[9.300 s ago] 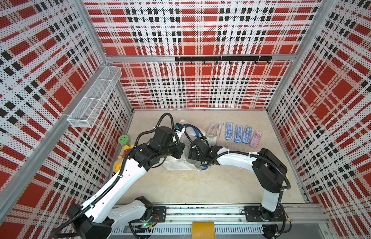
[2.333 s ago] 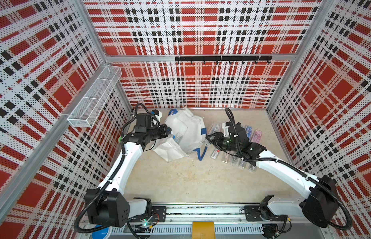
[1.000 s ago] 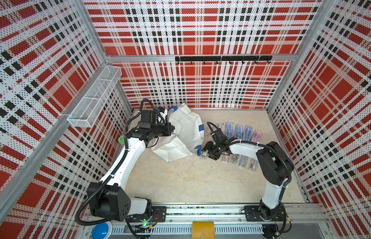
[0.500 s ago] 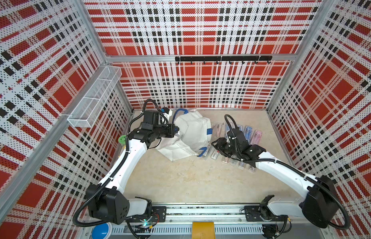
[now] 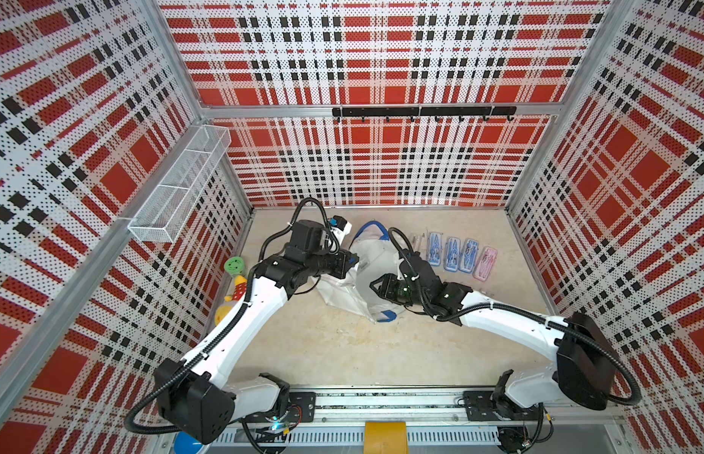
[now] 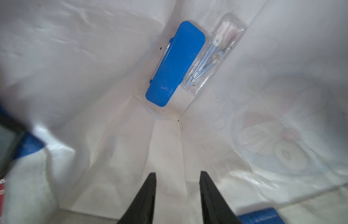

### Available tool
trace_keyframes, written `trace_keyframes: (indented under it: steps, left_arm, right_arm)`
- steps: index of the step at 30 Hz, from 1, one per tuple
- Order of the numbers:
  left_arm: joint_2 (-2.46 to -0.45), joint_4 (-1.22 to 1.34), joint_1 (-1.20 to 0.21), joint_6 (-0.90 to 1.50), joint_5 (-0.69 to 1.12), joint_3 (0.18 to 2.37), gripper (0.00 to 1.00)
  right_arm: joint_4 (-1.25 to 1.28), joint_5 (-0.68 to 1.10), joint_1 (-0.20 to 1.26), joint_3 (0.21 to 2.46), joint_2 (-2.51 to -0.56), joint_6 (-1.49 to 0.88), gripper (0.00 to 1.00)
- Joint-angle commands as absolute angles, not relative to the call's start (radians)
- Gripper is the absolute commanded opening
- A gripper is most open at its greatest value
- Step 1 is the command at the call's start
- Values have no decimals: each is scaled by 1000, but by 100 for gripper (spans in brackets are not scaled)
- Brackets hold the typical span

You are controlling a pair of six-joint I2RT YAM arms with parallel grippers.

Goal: Take out the compass set from the canvas bag
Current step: Pick up the compass set from the canvas bag.

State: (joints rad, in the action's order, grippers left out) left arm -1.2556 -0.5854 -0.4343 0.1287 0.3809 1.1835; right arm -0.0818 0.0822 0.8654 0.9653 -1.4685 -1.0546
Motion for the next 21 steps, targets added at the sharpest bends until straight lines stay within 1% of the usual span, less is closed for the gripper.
trace_keyframes:
  steps: [1,7,9,11,14,21]
  left_arm:
    - [-1212,-592,-468,96,306,1169,0]
    - [-1178,-612,-480,91,255,1123,0]
    - [-1166,-609,-480,89,255,1107,0]
    - [-1154,-588,-480,86,267,1082,0]
    - [-1143,-556,-478,87,293,1059,0]
    - [-1125,-483,-479,117,371,1024,0]
  right_arm:
    - [88,84,877,929,-1506,-1147,42]
    - [328,61,884,849,-1610,-1338,47]
    - [425,58,887,841,-1660,-1391,51]
    - [537,40,893,840,-1711,-1425,57]
    - [618,15,896,872,-1775,-1465,63]
    - [826,-41,898,916,-1942,-1571,66]
